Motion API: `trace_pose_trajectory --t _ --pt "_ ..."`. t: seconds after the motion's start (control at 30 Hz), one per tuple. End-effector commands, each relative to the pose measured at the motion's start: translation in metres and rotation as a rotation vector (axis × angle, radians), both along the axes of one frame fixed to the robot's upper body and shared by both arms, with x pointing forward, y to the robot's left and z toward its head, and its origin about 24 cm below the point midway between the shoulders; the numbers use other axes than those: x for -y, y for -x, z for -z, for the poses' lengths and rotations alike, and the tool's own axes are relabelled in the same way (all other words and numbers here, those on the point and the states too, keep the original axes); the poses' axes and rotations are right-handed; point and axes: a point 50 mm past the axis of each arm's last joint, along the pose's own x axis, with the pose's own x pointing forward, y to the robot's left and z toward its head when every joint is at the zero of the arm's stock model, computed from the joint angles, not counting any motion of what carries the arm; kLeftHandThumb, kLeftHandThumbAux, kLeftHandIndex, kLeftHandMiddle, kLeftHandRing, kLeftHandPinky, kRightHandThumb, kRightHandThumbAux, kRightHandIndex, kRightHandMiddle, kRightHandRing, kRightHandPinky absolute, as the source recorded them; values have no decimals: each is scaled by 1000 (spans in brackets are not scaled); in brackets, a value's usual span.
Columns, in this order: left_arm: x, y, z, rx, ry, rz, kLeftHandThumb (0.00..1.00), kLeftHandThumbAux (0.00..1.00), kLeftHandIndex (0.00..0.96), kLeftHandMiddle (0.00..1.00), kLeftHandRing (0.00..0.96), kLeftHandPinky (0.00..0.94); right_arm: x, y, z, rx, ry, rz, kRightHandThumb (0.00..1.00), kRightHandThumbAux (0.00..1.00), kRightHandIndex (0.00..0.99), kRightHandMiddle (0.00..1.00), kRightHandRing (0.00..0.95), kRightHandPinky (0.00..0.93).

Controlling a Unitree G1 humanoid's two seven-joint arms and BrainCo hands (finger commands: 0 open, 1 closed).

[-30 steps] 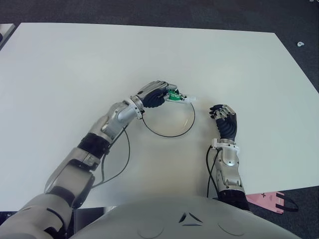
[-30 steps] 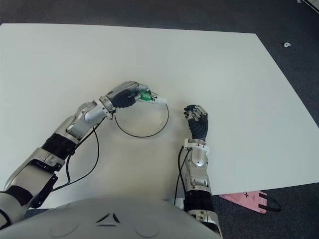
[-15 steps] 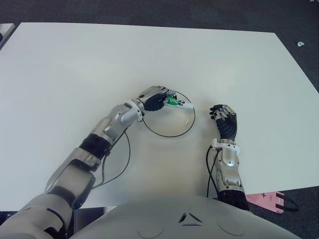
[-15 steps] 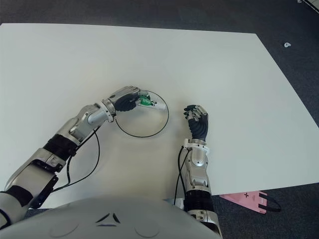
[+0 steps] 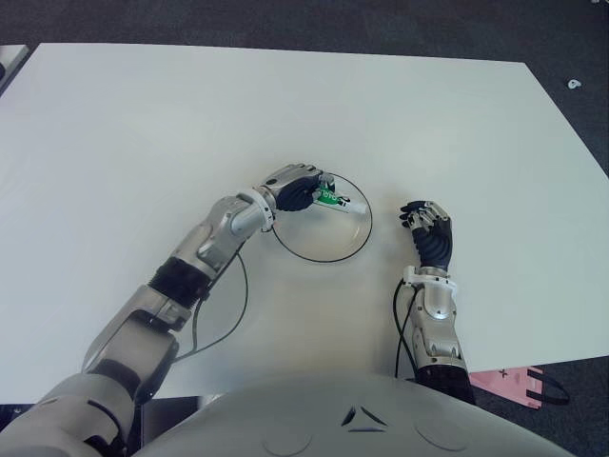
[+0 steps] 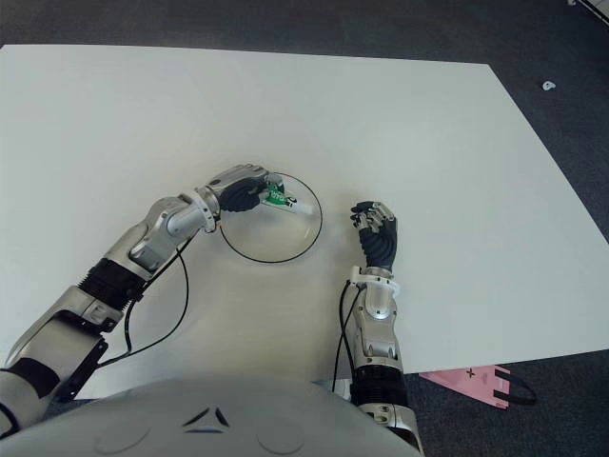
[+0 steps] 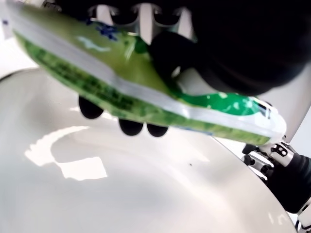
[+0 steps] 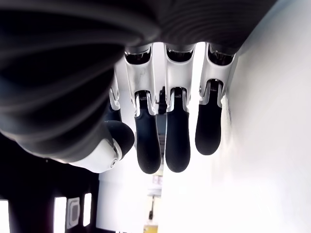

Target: Put the toothpaste on the table into the plate.

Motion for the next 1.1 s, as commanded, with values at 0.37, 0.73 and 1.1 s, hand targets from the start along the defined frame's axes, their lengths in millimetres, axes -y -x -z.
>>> trace_pose_trajectory --t 0.37,0.73,1.1 --pt "-10 7 1 42 59 -7 38 510 36 109 157 202 -1 13 15 -115 -25 5 709 728 426 481 475 472" --pt "-15 8 -7 109 106 8 47 517 0 1 2 72 -1 13 13 -106 -38 -1 709 730 425 462 462 462" --pt "-21 13 -14 165 143 -28 96 505 0 0 0 96 -2 14 12 -101 -19 -5 707 731 424 452 454 455"
